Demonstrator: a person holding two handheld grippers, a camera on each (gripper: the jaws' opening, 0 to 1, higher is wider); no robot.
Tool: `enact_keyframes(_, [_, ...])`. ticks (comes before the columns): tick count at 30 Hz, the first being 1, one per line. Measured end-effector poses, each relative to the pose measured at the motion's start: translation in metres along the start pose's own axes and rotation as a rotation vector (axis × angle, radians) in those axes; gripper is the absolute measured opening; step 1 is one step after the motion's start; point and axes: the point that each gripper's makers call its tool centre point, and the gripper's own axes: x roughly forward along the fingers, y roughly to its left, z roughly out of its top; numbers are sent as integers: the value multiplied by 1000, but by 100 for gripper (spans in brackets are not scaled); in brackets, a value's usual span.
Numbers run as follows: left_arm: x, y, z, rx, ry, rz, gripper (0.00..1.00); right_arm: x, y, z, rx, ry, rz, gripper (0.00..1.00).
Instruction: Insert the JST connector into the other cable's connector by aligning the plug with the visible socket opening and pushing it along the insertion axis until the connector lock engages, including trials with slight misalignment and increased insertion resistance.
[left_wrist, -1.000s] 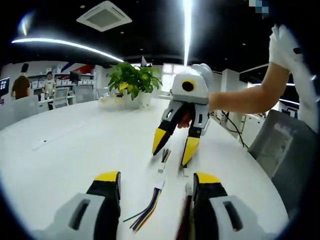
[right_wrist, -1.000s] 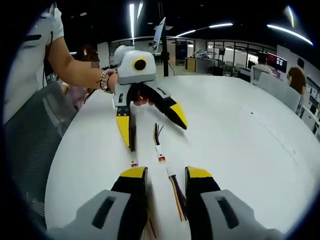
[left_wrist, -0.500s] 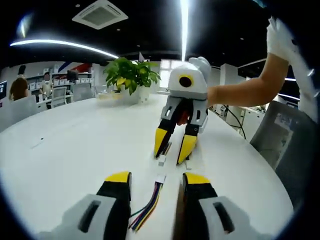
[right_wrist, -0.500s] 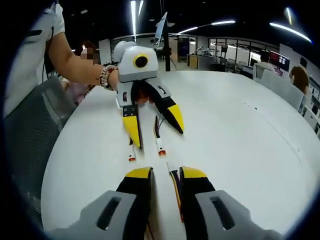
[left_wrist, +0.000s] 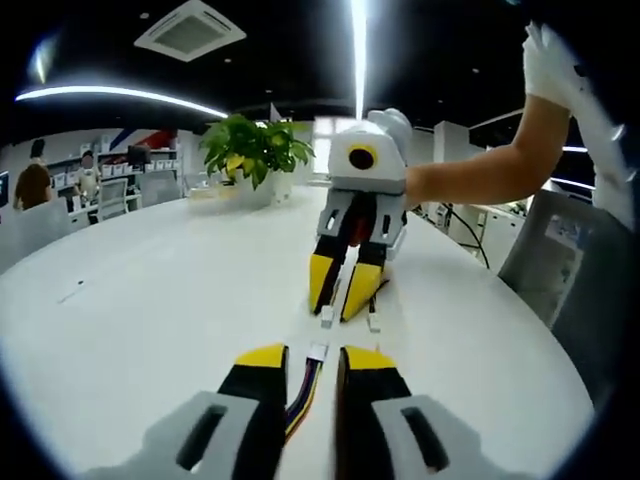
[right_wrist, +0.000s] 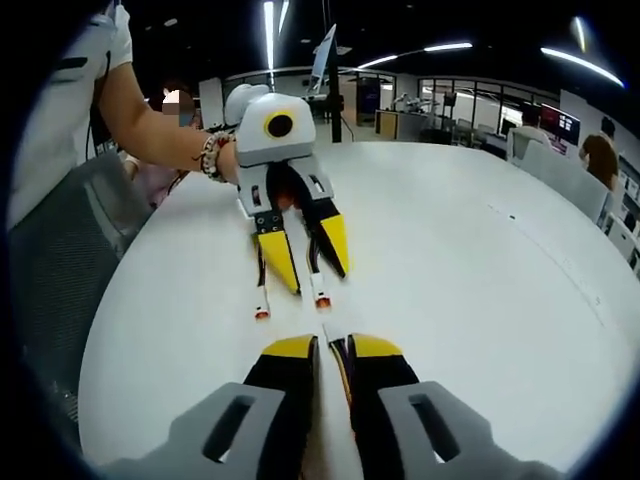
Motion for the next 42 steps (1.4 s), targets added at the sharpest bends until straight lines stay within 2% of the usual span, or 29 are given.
enact_keyframes(10, [1, 1, -5, 26, 19, -11, 1, 1, 1, 2, -13, -4, -3, 5])
enact_keyframes(17, [0, 2, -3, 41, 15, -5, 1, 2, 4, 6, -39, -9, 12, 5])
enact_keyframes(28, [-1, 3, 0, 57, 13, -4, 1, 1, -2, 12, -59, -31, 8, 5])
enact_keyframes(42, [0, 2, -3, 62, 23, -13, 0, 8, -4, 5, -80, -3, 23, 5])
